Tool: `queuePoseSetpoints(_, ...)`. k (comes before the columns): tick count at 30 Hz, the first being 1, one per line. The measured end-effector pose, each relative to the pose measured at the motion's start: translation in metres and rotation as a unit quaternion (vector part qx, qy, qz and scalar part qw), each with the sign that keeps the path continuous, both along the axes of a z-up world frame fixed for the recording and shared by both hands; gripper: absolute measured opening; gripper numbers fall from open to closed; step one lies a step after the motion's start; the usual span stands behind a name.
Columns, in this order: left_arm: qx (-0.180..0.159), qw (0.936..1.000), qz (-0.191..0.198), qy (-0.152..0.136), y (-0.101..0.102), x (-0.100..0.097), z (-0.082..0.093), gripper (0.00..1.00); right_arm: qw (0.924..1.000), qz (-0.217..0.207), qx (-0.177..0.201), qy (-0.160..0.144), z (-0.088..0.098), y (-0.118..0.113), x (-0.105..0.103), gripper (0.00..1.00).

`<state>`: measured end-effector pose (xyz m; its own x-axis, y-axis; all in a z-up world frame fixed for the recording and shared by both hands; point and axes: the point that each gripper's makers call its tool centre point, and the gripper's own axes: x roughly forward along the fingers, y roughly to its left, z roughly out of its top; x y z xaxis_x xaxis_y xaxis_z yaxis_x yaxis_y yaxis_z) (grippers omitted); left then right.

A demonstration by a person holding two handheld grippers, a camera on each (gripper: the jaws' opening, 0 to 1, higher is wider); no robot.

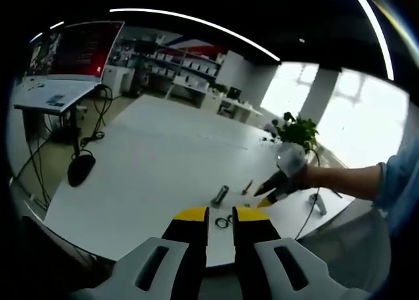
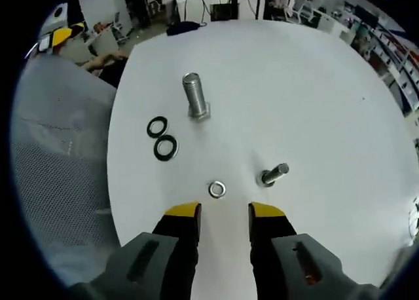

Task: Place the washer onto the threaded stud by aligning its center hole with the stud, sliding it down to the base, and recovering from edge contact or off-axis alignment until the washer reaches the visible bottom stop.

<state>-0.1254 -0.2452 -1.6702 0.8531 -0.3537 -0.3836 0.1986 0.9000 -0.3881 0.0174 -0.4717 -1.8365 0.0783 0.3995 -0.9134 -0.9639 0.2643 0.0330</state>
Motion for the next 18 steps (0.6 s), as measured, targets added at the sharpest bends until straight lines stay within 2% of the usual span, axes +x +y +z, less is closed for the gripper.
queuePoseSetpoints(5,0.0,1.0,-0.001,-0.001,-0.001,0.0,0.001,0.12,0.9996,0.025,-0.009,0.007,-0.005,-0.001,-0.01,0.31)
queuePoseSetpoints(8,-0.002,1.0,0.003,-0.003,0.0,-0.001,0.001,0.12,0.9979,0.053,-0.036,0.005,-0.011,-0.007,-0.014,0.31)
queuePoseSetpoints(11,-0.002,1.0,0.004,-0.003,0.001,-0.001,0.001,0.12,0.9951,0.077,-0.059,0.023,-0.02,-0.009,-0.025,0.32)
queuePoseSetpoints(12,-0.001,1.0,0.004,-0.003,0.001,-0.001,0.001,0.12,0.9942,0.093,-0.053,-0.004,-0.017,-0.004,-0.019,0.31)
queuePoseSetpoints(14,-0.002,1.0,0.004,-0.003,0.001,0.0,0.001,0.12,0.9909,0.106,-0.082,-0.014,-0.016,-0.008,-0.022,0.31)
queuePoseSetpoints(18,-0.002,1.0,0.004,-0.004,0.0,0.0,0.002,0.12,0.9904,0.099,-0.096,-0.004,-0.017,-0.006,-0.024,0.31)
